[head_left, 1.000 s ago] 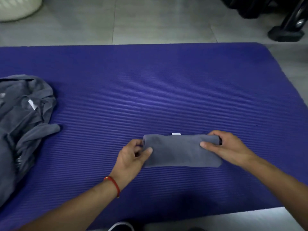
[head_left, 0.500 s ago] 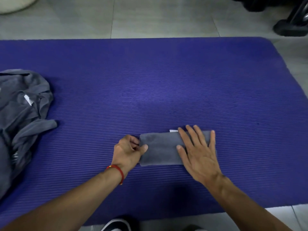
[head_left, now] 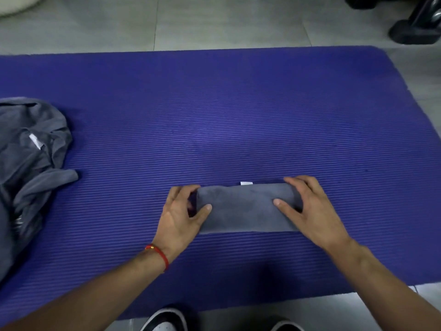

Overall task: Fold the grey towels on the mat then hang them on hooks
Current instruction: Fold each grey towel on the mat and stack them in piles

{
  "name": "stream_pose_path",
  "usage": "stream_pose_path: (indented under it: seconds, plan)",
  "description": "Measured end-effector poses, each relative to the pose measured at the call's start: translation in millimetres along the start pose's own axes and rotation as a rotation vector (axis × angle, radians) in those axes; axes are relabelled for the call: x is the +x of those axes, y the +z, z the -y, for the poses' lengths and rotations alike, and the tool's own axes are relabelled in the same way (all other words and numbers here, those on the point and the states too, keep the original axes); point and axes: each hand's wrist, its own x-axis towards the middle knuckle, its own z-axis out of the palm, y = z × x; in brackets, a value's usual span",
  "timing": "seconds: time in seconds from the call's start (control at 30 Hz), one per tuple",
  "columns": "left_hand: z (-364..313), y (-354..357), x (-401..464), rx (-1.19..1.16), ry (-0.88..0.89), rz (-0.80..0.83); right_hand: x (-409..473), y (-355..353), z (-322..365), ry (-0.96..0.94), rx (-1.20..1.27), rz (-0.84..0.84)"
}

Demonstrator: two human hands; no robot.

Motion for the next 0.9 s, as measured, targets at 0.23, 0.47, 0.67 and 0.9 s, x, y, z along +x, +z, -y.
stream_pose_path:
  seconds: [0.23,0.47,0.67,0.9]
  plan:
    - [-3.5,-4.4,-1.1,-0.043,0.041,-0.004,2.1,-10.9,-2.8,-0.086,-0.029,0.055]
    - [-39.6,-29.0,18.0,-0.229,0.081,0.259,13.1,-50.0,1.1,0.084,0.331,0.192]
    - [-113.1,-53.5,77.3,-0.465,0.102,0.22,53.9,-106.9,8.0,0.189,1.089,0.107]
    - [-83.3,-30.8,127.3,-0.371,-0.334,0.423,72.4,-62.5,-3.3,0.523,1.054,0.27]
